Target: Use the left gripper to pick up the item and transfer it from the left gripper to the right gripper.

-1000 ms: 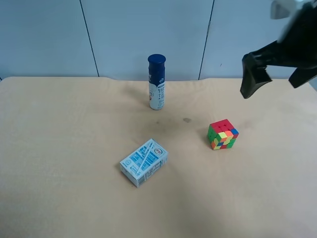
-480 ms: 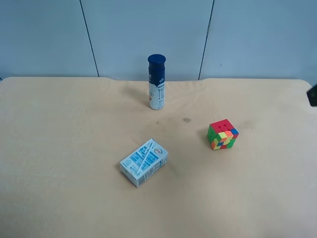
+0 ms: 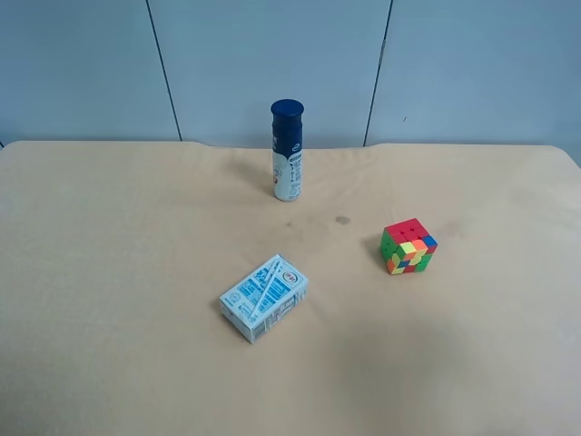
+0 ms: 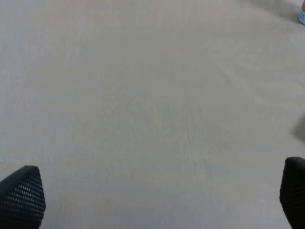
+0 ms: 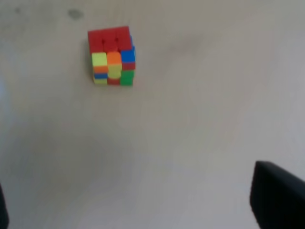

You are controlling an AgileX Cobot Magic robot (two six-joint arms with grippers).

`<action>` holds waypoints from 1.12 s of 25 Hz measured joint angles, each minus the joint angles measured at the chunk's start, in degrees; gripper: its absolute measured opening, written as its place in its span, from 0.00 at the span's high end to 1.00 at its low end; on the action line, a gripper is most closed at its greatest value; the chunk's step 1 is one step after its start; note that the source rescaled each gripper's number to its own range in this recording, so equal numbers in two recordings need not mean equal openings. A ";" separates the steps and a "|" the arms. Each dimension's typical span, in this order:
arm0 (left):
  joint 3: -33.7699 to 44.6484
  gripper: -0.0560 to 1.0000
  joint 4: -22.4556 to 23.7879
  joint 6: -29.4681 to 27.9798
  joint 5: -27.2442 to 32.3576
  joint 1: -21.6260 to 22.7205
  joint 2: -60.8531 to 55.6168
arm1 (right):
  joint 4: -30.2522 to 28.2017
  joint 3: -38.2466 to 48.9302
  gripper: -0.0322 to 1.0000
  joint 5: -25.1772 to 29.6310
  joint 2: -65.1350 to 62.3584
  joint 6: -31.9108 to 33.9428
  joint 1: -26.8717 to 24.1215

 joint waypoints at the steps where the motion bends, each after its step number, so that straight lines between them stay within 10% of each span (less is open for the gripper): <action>1: 0.00 0.00 0.00 0.00 0.00 0.00 0.00 | 0.00 1.31 0.00 -0.84 -1.96 -0.30 0.00; 28: 0.00 0.00 0.00 -0.05 0.00 0.00 0.00 | 0.47 5.78 0.00 -1.05 -16.29 -0.72 -1.30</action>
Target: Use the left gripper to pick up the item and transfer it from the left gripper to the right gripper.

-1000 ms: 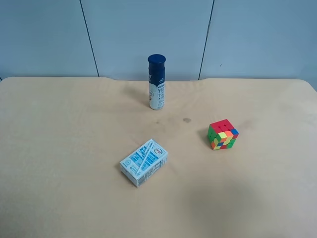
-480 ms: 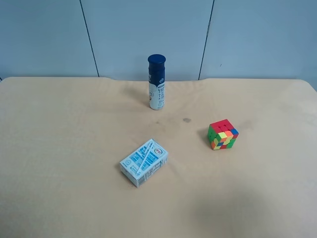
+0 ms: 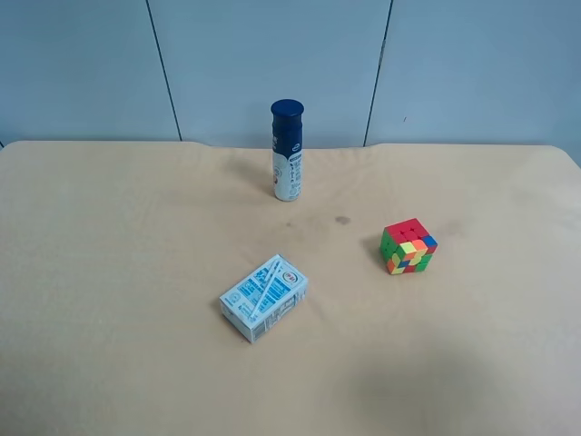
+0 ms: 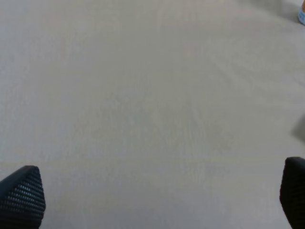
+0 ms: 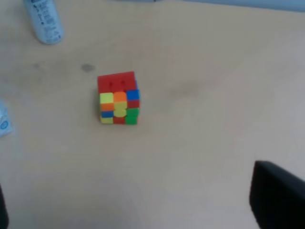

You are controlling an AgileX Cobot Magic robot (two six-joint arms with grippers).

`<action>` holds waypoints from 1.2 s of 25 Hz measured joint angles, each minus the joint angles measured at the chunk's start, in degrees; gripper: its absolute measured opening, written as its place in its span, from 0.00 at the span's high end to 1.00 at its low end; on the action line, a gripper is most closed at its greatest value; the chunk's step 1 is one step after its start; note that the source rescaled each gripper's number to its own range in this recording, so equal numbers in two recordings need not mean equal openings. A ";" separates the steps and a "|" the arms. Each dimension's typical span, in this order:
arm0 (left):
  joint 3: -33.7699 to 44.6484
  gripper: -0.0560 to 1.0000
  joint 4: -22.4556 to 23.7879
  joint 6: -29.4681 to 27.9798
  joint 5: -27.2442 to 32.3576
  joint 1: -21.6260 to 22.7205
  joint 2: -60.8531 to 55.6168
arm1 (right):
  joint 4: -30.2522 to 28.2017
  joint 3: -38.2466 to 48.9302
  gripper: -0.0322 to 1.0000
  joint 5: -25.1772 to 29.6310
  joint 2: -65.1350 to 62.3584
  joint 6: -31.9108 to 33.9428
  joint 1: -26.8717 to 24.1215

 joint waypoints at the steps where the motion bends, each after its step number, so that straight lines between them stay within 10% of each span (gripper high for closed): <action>1: 0.00 0.00 0.00 0.00 0.00 0.00 0.00 | 0.00 0.00 0.00 0.00 0.00 0.00 -1.71; 8: 0.00 0.00 0.00 0.00 0.00 0.00 0.00 | 0.00 0.00 0.00 0.00 0.00 0.00 -11.31; 30: 0.00 0.00 0.00 0.00 0.00 0.00 0.00 | 0.00 0.00 0.00 0.00 0.00 0.00 -11.55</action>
